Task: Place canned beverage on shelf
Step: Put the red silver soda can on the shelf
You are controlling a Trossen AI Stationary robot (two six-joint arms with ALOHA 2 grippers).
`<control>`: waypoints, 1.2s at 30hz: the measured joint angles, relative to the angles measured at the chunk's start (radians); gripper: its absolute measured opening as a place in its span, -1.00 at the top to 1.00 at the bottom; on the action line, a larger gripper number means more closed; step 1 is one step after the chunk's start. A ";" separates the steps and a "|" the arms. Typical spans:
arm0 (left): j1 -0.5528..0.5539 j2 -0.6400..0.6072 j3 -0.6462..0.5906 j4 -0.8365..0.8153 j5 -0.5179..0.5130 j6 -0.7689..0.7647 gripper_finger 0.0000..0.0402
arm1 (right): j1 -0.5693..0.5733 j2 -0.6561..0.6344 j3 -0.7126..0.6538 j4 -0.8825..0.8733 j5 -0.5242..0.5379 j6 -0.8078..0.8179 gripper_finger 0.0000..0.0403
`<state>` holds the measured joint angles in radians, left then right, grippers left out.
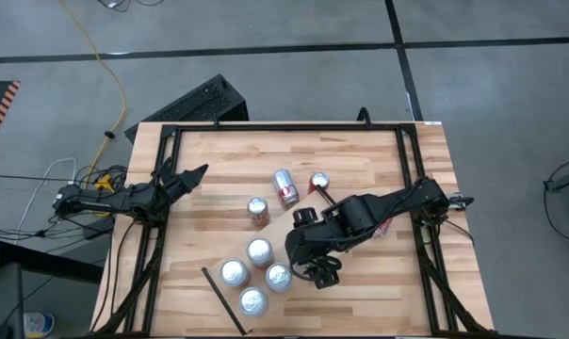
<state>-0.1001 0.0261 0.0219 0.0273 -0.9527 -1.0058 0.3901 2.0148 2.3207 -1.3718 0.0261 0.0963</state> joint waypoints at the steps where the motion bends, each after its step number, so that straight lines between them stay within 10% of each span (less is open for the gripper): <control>1: 0.000 0.000 0.000 0.000 0.000 0.000 -0.75 | 0.000 0.000 0.014 -0.003 0.000 0.000 -0.80; 26: 0.000 0.000 0.000 0.001 0.004 -0.002 -0.75 | -0.125 -0.180 0.027 -0.197 0.287 -0.040 -0.66; 36: 0.000 0.000 0.000 0.001 0.004 -0.003 -0.75 | -0.262 -0.136 -0.058 -0.125 0.105 -0.203 -0.58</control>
<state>-0.1001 0.0261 0.0222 0.0278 -0.9487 -1.0092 0.1282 1.8788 2.2631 -1.4971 0.1308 -0.1064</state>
